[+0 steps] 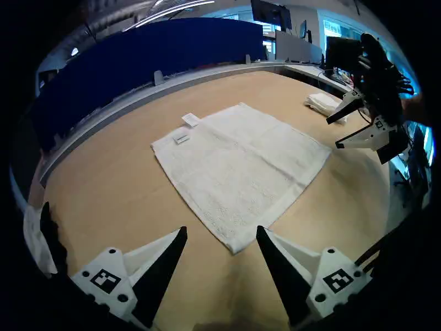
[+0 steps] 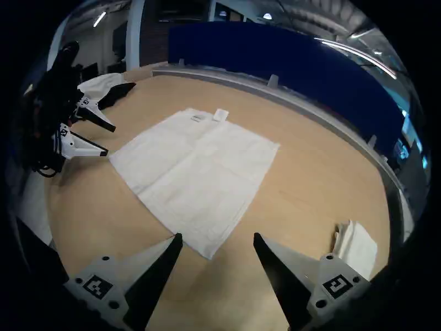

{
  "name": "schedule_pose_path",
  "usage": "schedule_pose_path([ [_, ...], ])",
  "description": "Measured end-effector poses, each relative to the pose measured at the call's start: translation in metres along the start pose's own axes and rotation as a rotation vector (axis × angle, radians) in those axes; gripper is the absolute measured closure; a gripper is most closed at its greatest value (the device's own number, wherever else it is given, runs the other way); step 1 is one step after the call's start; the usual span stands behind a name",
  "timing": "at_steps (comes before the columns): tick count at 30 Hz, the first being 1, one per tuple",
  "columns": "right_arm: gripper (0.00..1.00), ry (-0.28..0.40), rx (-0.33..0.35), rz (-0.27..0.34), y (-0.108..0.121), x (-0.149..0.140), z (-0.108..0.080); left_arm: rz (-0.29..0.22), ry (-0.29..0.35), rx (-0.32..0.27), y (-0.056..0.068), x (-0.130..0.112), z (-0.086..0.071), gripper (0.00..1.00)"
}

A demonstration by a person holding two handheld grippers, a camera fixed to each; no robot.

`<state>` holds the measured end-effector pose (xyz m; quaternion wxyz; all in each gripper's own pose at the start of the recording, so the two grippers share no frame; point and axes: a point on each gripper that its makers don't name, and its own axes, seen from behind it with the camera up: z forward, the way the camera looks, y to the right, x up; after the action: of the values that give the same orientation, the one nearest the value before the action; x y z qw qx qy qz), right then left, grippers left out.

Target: Fold towel

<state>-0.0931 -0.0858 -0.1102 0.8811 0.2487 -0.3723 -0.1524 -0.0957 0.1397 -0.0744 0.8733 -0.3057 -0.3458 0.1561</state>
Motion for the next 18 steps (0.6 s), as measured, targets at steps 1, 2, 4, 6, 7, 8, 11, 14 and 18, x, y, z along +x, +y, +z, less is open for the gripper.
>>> schedule_pose_path([
  [1, 0.0, -0.006, 0.0, 0.001, 0.0, -0.002, 0.001, 0.002, -0.005, -0.003, 0.001, -0.002, 0.001, 0.07],
  [2, 0.0, -0.012, 0.001, 0.001, 0.0, -0.005, 0.002, 0.004, -0.01, -0.007, 0.002, -0.004, 0.002, 0.07],
  [4, 0.01, -0.018, 0.003, 0.001, 0.0, -0.008, 0.004, 0.005, -0.018, -0.012, 0.004, -0.006, 0.004, 0.07],
  [6, 0.01, -0.024, 0.006, 0.001, 0.0, -0.01, 0.005, 0.006, -0.025, -0.015, 0.005, -0.009, 0.006, 0.07],
  [7, 0.01, -0.026, 0.006, 0.001, 0.0, -0.011, 0.006, 0.005, -0.027, -0.017, 0.005, -0.01, 0.007, 0.07],
  [8, 0.01, -0.028, 0.007, 0.001, 0.0, -0.012, 0.006, 0.005, -0.03, -0.018, 0.005, -0.011, 0.008, 0.07],
  [11, 0.01, -0.035, 0.012, -0.001, -0.002, -0.014, 0.008, 0.003, -0.037, -0.022, 0.007, -0.013, 0.011, 0.07],
  [14, 0.03, -0.045, 0.016, -0.001, -0.003, -0.017, 0.011, 0.004, -0.044, -0.03, 0.009, -0.015, 0.013, 0.07],
  [18, 0.1, -0.053, 0.022, 0.004, -0.005, -0.019, 0.015, 0.001, -0.057, -0.038, 0.012, -0.018, 0.015, 0.07],
])
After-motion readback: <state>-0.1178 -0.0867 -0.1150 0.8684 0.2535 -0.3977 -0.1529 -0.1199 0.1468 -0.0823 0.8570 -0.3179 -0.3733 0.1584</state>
